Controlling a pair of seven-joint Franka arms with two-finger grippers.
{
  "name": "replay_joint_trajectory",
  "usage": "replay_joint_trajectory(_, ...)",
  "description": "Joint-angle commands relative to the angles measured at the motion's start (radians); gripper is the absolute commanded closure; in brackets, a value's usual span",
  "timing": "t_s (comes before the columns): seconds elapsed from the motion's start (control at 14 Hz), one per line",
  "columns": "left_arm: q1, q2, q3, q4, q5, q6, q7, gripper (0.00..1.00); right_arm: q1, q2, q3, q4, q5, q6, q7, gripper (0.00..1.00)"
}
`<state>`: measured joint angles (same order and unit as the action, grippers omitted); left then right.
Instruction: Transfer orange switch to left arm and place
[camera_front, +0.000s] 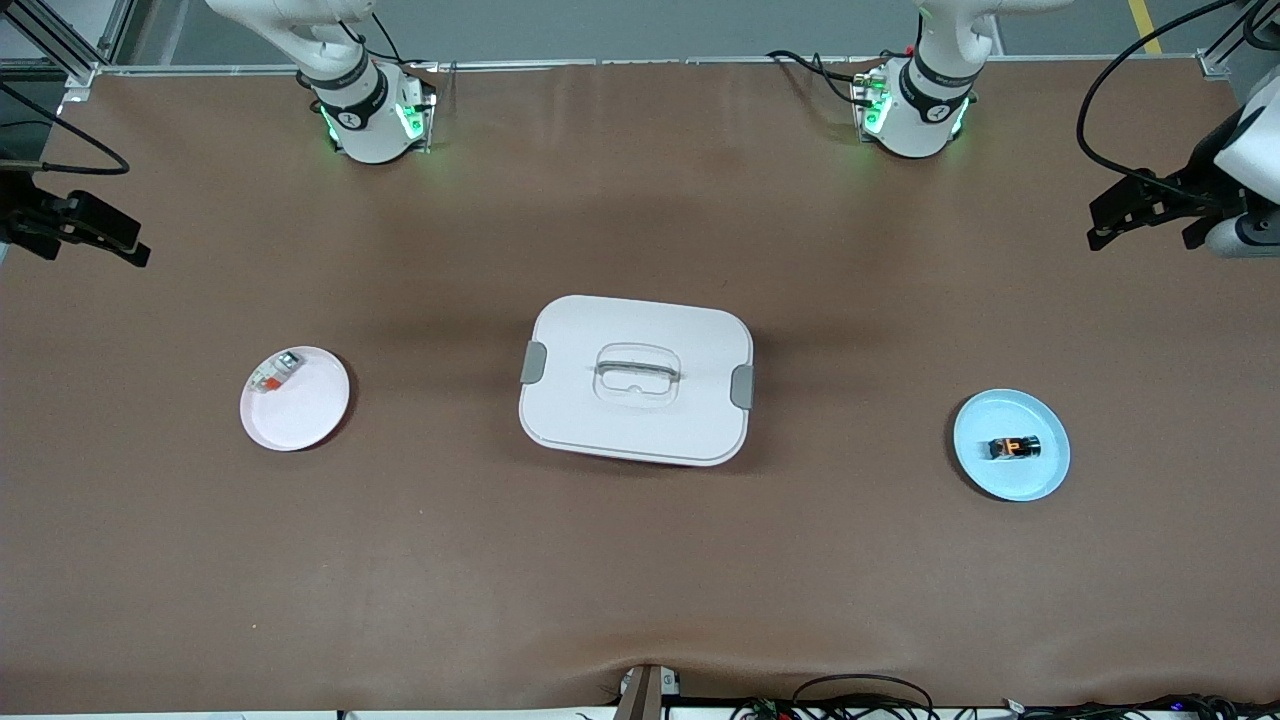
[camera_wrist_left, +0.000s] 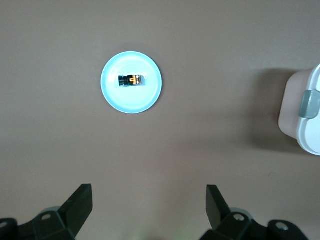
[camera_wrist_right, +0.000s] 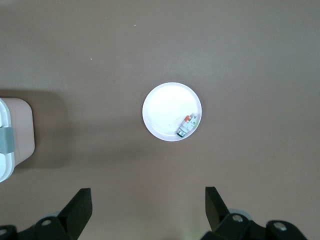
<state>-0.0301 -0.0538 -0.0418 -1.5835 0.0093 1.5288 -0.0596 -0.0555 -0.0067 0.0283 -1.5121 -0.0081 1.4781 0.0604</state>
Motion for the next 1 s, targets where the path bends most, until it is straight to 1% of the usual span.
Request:
replay_joint_trajectory(0.0,-0.005,-0.018,-0.003,-0.010,-0.018,-0.007,0.003,0.00,-0.018,-0.001,0.012,0.015,-0.012,-0.009,-0.057,0.00)
replay_joint_trajectory(0.64,0.004,-0.001,-0.001,0.010,-0.015,-0.019,0.003,0.00,-0.017,-0.001,0.012,0.015,-0.015,-0.010,-0.059,0.00)
replay_joint_trajectory(0.79,-0.004,0.008,-0.001,0.037,-0.006,-0.019,-0.008,0.00,-0.017,-0.001,0.013,0.015,-0.015,-0.009,-0.059,0.00)
replay_joint_trajectory(0.93,-0.004,0.011,-0.001,0.045,-0.008,-0.022,-0.009,0.00,-0.015,-0.001,0.013,0.015,-0.015,-0.009,-0.059,0.00)
